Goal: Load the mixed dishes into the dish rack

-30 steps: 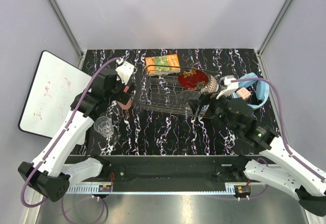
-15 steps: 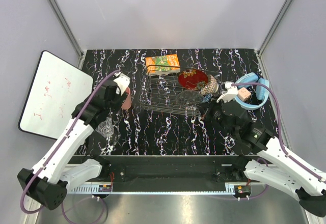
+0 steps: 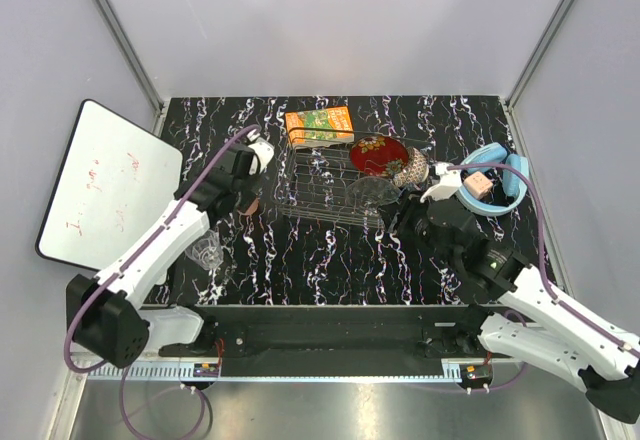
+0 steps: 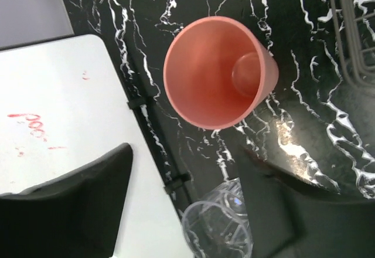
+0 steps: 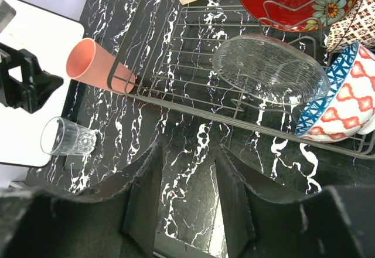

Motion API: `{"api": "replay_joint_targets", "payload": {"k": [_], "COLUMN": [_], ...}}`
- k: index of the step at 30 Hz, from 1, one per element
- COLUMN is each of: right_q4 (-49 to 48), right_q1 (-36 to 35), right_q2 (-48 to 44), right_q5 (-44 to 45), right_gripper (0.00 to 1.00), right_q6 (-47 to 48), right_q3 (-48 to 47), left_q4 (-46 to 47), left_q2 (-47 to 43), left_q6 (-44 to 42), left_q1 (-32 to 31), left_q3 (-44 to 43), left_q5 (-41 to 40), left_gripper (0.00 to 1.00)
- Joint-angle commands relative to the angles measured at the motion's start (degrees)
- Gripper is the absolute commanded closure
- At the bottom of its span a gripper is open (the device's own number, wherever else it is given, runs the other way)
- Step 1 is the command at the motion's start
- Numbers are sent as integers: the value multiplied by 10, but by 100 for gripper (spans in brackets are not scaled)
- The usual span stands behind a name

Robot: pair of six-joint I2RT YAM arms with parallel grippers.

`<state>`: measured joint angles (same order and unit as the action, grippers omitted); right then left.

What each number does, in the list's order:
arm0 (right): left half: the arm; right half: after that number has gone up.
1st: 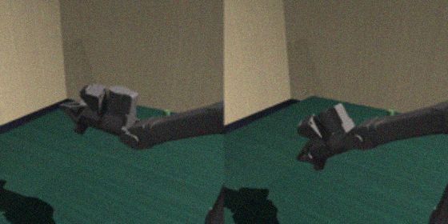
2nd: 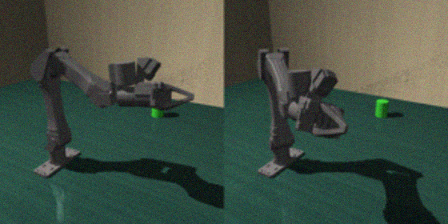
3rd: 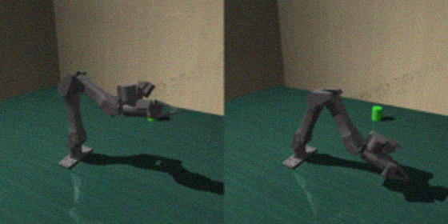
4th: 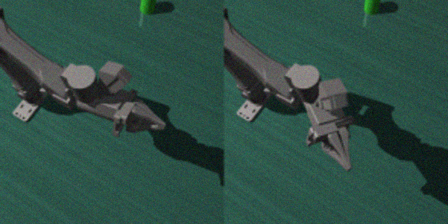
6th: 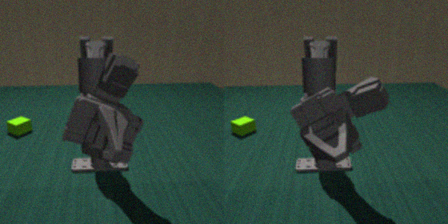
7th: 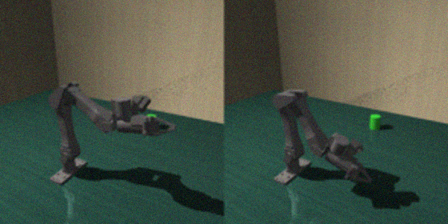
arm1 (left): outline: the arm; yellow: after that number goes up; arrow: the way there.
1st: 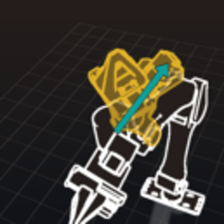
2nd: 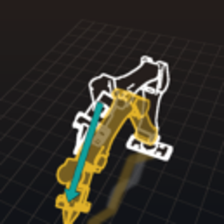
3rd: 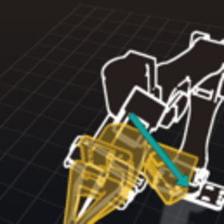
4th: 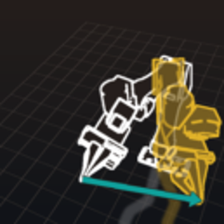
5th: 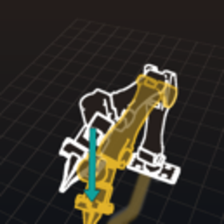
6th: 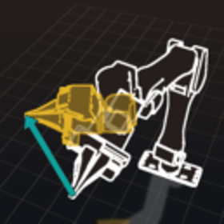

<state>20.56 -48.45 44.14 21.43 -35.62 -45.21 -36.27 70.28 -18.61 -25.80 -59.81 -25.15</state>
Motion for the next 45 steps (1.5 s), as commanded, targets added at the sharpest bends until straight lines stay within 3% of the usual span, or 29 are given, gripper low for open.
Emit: {"api": "replay_joint_targets", "payload": {"k": [1,5,12,18,26,36,45], "right_q4": [-36,-37,-46,-93,-148,-221,-235], "right_q1": [-2,-2,-2,0,20,93,105], "right_q2": [6,2,4,131,306,362,370], "right_q5": [7,20,106,171,126,84,63], "right_gripper": [50,48,43,38,37,37,38], "right_q6": [12,21,62,118,121,139,142], "right_q3": [-1,1,12,-17,-95,-114,-112], "left_q4": [46,59,68,68,80,121,133], "left_q2": [21,33,70,104,125,133,136], "left_q6": [-3,11,28,30,24,8,4], "left_q1": [3,13,118,146,148,153,158], "left_q3": [-32,-47,-88,-98,-103,-80,-66], "left_q5": [10,12,62,93,104,97,93], "left_gripper": [19,18,17,17,18,18,19]}}
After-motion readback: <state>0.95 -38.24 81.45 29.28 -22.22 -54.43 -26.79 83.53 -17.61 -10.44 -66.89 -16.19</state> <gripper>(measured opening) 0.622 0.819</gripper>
